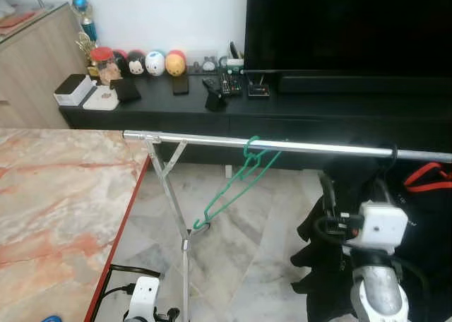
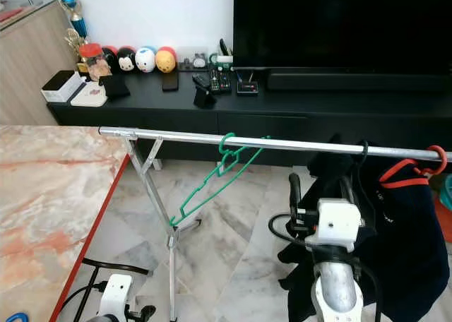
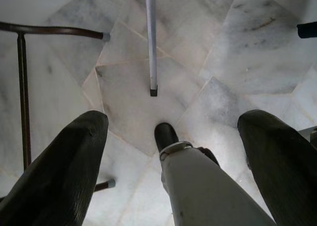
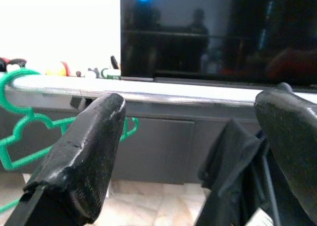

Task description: Hang hanger

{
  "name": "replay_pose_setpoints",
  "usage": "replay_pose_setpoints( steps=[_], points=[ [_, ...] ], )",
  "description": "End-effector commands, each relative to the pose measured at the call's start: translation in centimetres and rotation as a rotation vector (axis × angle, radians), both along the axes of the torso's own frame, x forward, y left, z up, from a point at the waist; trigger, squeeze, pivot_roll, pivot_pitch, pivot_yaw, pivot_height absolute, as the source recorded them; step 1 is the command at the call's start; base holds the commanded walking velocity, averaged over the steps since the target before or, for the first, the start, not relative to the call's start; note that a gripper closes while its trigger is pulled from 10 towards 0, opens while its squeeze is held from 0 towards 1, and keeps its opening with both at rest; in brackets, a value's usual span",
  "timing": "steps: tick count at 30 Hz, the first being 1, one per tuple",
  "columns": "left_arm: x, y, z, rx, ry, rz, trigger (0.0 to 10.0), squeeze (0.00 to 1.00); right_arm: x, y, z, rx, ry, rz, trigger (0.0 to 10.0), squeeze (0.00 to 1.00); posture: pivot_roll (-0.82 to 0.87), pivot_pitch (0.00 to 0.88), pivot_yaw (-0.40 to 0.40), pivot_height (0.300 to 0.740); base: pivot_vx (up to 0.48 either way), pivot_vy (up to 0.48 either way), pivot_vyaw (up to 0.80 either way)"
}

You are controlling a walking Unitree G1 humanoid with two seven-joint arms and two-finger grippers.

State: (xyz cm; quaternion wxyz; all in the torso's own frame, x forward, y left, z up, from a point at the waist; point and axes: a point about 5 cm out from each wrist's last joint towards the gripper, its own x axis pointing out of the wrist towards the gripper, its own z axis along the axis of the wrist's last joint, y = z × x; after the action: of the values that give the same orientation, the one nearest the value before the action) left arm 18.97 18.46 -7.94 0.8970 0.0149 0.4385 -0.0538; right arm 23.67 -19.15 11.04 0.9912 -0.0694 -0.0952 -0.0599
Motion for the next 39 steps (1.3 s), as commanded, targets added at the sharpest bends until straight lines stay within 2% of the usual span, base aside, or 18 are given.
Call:
replay_pose_setpoints(
  steps=[1,10,13,17,19,21,23,26,32,39],
  points=[
    [0.0,0.1,0.0,0.008,0.003,-0.002,10.0,0.00,-0.2,-0.1,0.2,0.006,0.009,0.003,10.0,0.00,-0.09,0.000,0.041,0.740,0.000,0.000,-0.80],
    [0.0,0.1,0.0,0.011,0.002,-0.010,10.0,0.00,0.1,0.1,0.3,0.005,0.011,0.008,10.0,0.00,-0.08,0.000,0.039,0.740,0.000,0.000,-0.80],
    [0.0,0.1,0.0,0.014,-0.001,-0.018,10.0,0.00,0.2,0.2,0.5,-0.004,-0.002,0.011,10.0,0.00,-0.08,0.000,0.039,0.740,0.000,0.000,0.00],
    [1.7,-0.8,1.0,-0.010,-0.078,-0.048,10.0,0.00,0.4,0.3,0.6,-0.001,-0.001,0.018,10.0,0.00,-0.08,0.000,0.037,0.740,0.000,-0.302,0.00],
    [2.0,-0.9,1.1,-0.014,-0.092,-0.052,10.0,0.00,0.4,0.4,0.6,0.000,-0.002,0.024,10.0,0.00,-0.08,0.000,0.037,0.740,0.000,-0.337,0.00],
    [1.7,-0.7,1.0,-0.011,-0.083,-0.049,10.0,0.00,0.5,0.5,0.7,0.003,-0.004,0.028,10.0,0.00,-0.08,0.000,0.037,0.740,0.000,-0.334,0.00],
    [0.8,-0.2,0.5,0.002,-0.041,-0.030,10.0,0.00,0.6,0.5,0.8,0.003,-0.004,0.029,10.0,0.00,-0.08,0.000,0.036,0.740,0.000,-0.163,0.00],
    [0.1,0.3,0.1,0.008,-0.013,-0.007,10.0,0.00,0.7,0.6,0.8,0.001,-0.005,0.037,10.0,0.00,-0.08,0.000,0.035,0.740,0.000,0.000,0.00],
    [-0.8,0.9,-0.3,0.017,0.019,0.015,10.0,0.00,0.9,0.9,1.1,0.000,-0.013,0.052,10.0,0.00,-0.08,0.000,0.032,0.740,0.000,0.000,0.00],
    [-0.5,1.3,-0.1,0.028,0.032,0.034,10.0,0.00,1.1,1.2,1.4,-0.003,-0.022,0.071,10.0,0.00,-0.08,0.000,0.032,0.740,0.000,0.000,0.00]
  ],
)
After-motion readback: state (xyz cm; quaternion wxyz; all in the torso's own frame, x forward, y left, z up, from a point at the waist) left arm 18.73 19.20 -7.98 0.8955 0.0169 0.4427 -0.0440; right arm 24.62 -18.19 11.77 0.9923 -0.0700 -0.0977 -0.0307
